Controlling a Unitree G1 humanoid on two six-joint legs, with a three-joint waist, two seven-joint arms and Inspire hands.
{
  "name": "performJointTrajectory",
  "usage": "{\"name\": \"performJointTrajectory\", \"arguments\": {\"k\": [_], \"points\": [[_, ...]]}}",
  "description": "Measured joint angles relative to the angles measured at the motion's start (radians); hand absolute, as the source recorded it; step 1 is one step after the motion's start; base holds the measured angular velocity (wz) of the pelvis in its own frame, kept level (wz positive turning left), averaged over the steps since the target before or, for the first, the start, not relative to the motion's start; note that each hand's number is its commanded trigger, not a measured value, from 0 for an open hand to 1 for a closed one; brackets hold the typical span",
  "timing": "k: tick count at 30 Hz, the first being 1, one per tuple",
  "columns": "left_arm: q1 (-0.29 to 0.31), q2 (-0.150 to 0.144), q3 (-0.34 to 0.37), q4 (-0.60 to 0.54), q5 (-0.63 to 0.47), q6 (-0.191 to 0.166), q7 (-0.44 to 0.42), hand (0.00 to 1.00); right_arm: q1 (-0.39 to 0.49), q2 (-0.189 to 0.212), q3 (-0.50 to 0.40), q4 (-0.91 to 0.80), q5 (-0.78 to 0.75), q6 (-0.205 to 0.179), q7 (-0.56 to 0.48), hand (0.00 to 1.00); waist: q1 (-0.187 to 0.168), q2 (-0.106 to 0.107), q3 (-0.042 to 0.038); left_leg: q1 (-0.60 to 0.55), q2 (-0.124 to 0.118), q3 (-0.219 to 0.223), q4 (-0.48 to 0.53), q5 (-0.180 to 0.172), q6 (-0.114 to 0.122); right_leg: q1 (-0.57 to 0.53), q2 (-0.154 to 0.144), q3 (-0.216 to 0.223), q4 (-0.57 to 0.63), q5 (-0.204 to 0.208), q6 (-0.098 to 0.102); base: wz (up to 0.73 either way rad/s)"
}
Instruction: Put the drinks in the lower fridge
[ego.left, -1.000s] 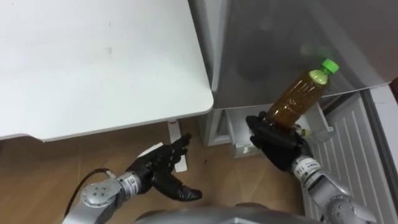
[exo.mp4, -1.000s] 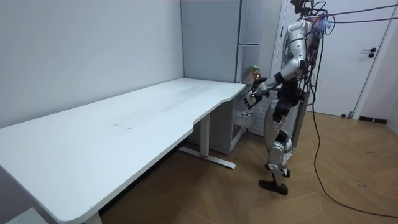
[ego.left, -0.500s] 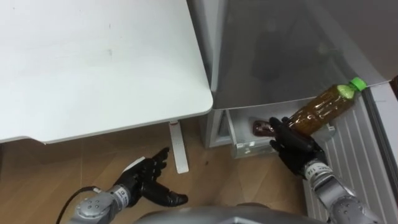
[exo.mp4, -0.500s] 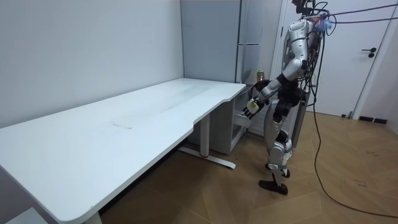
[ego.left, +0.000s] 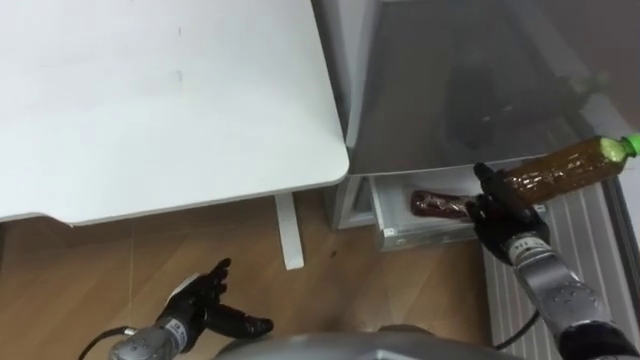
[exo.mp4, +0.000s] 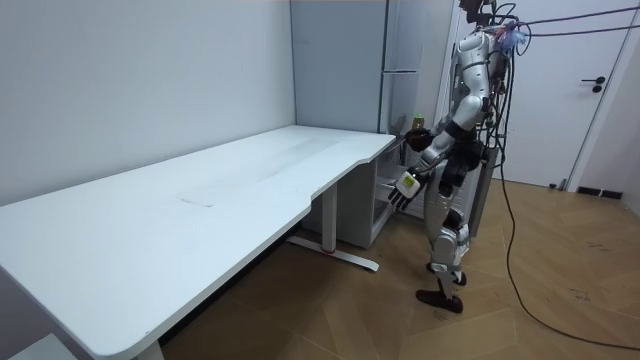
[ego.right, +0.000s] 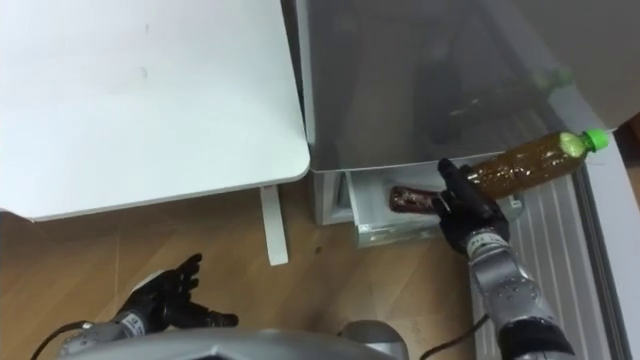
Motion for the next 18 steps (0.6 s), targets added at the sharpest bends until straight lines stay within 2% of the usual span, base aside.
{"name": "performJointTrajectory", "arguments": {"k": [7, 8, 12, 15, 17, 18], "points": [[-0.054, -0.025, 0.055, 0.139, -0.014, 0.004, 0.032, 0.0, -0.076, -0.003, -0.009, 0.136, 0.012, 0.003, 0.003, 1.0, 0.046, -0.003, 0.0003, -0.036, -0.01, -0.026, 0.004, 0.008, 0.0, -0.024, -0.005, -0.02, 0.002, 0.0, 0.0, 0.08], [-0.069, -0.03, 0.068, 0.17, -0.021, 0.003, 0.032, 0.0, -0.087, -0.005, -0.02, 0.166, 0.021, 0.005, 0.025, 1.0, 0.045, -0.003, 0.0005, -0.049, -0.013, -0.036, 0.012, 0.01, 0.001, -0.032, -0.009, -0.037, 0.005, 0.0, -0.001, 0.2], [-0.112, -0.038, 0.085, 0.221, -0.019, 0.017, 0.032, 0.0, -0.157, -0.006, -0.047, 0.242, 0.027, 0.005, 0.048, 1.0, 0.049, 0.008, 0.0024, -0.122, -0.013, -0.042, 0.066, 0.011, 0.003, -0.1, -0.021, -0.049, 0.057, 0.0, -0.002, 0.05], [-0.173, -0.038, 0.081, 0.278, -0.021, 0.023, 0.036, 0.0, -0.269, -0.006, -0.047, 0.346, 0.025, 0.003, 0.063, 1.0, 0.052, 0.013, 0.0119, -0.198, -0.015, -0.051, 0.124, 0.012, 0.006, -0.192, -0.038, -0.049, 0.14, -0.008, -0.011, -0.06], [-0.227, -0.035, 0.06, 0.319, -0.061, 0.023, 0.051, 0.0, -0.34, -0.007, -0.046, 0.407, 0.023, 0.001, 0.051, 1.0, 0.065, 0.023, 0.0262, -0.279, -0.015, -0.054, 0.182, 0.008, 0.012, -0.266, -0.042, -0.042, 0.199, -0.013, -0.019, 0.0], [-0.237, -0.036, 0.054, 0.327, -0.071, 0.022, 0.055, 0.0, -0.348, -0.007, -0.045, 0.418, 0.021, 0.0, 0.046, 1.0, 0.078, 0.024, 0.0266, -0.3, -0.016, -0.053, 0.194, 0.008, 0.012, -0.287, -0.044, -0.04, 0.213, -0.016, -0.02, 0.03]]}}
